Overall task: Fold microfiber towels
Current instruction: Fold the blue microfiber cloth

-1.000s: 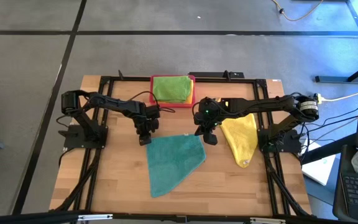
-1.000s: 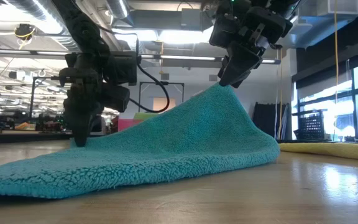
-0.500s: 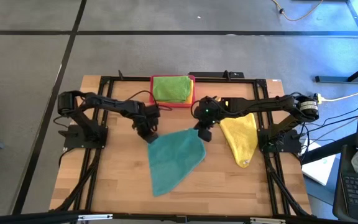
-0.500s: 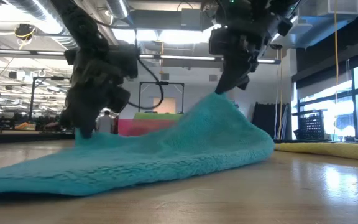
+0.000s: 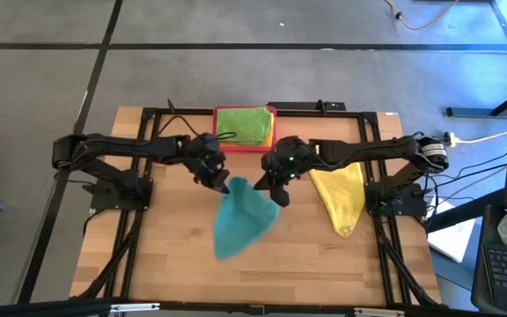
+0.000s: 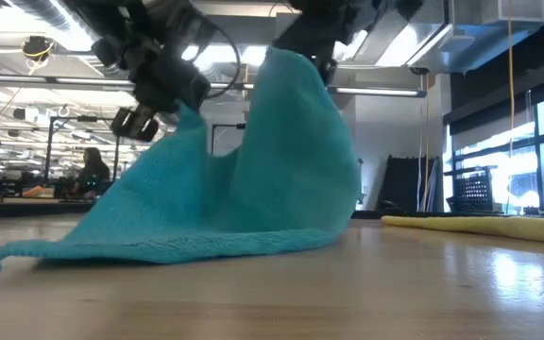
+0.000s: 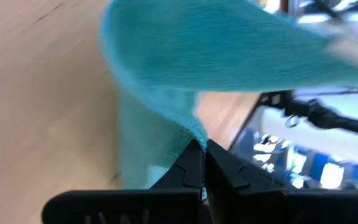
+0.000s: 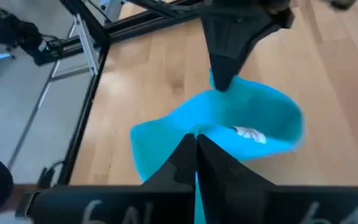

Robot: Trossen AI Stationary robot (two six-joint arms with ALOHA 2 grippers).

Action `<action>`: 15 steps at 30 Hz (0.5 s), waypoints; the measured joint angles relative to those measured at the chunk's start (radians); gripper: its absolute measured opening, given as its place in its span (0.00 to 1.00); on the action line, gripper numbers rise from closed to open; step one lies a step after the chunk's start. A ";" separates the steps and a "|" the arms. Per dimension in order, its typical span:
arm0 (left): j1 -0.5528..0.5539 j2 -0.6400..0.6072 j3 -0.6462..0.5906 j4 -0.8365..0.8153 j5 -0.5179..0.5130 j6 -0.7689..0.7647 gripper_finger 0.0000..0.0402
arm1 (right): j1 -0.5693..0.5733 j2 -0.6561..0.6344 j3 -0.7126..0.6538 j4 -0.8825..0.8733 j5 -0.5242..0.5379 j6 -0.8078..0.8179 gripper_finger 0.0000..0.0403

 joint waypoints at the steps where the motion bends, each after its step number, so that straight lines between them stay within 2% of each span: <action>1: -0.004 -0.009 0.000 0.022 -0.006 -0.017 0.00 | 0.004 0.013 0.011 0.008 0.000 0.015 0.01; 10: -0.033 -0.025 0.001 0.149 -0.037 -0.130 0.00 | 0.038 0.134 0.120 -0.001 0.061 0.007 0.01; 15: -0.035 -0.025 0.001 0.216 -0.054 -0.168 0.00 | 0.042 0.181 0.205 -0.007 0.067 -0.049 0.01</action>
